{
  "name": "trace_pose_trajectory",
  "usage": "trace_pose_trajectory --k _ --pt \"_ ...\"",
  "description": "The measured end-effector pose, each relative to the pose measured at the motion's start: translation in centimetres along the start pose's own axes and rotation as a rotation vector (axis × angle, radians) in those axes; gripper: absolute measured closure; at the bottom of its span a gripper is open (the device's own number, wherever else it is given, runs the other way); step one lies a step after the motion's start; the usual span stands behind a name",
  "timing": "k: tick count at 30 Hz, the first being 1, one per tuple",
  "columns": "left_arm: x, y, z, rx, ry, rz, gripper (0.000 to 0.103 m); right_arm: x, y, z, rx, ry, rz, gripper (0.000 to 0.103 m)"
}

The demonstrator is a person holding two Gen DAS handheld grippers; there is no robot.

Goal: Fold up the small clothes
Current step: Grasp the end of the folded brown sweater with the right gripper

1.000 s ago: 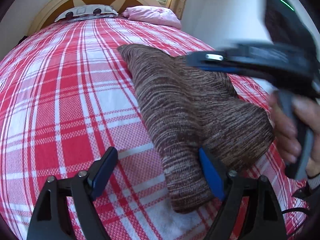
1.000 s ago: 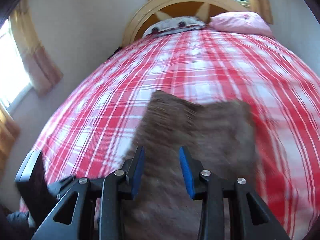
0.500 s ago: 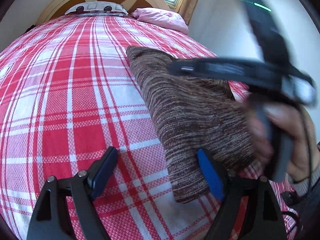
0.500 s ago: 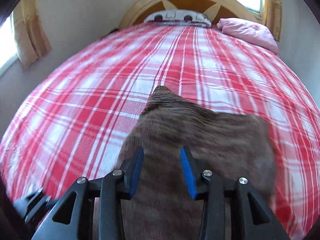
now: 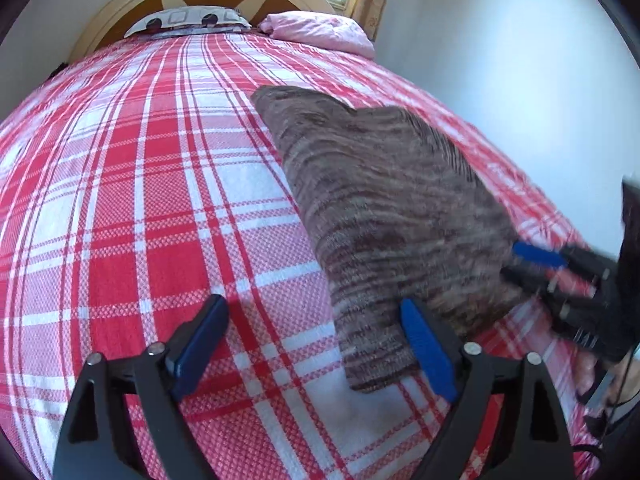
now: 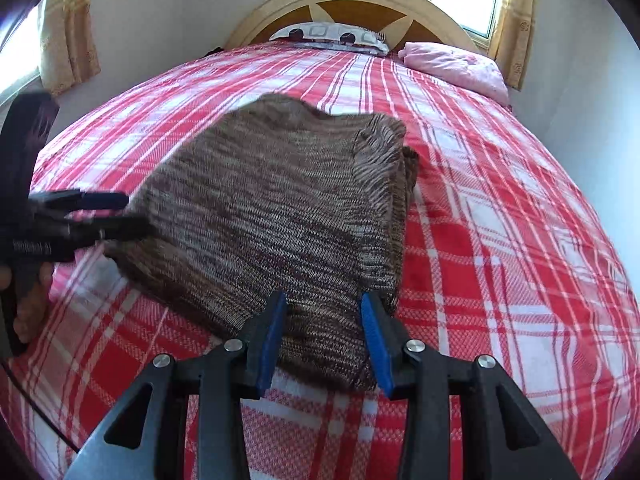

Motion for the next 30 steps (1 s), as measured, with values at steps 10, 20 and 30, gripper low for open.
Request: trace_pose_trajectory --k 10,20,30 --pt "-0.4 0.7 0.1 0.013 -0.047 -0.045 0.006 -0.4 -0.2 -1.0 0.011 -0.027 -0.034 0.062" --pt "-0.9 0.6 -0.3 0.046 -0.057 -0.08 0.0 -1.5 -1.1 2.0 -0.024 -0.042 0.014 0.059" --pt "-0.7 -0.6 -0.8 0.087 -0.025 -0.048 0.0 -6.9 -4.2 -0.5 -0.067 -0.162 -0.235 0.056"
Point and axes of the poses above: each gripper's, at about its wrist camera, not at the fingertips, and z roughly against the way its jaws point, x to its left, y to its underside, the point moved 6 cm from there along -z, roughly the way its jaws point, and after that the axes turned 10 degrees about -y, right-handed, at the moved point
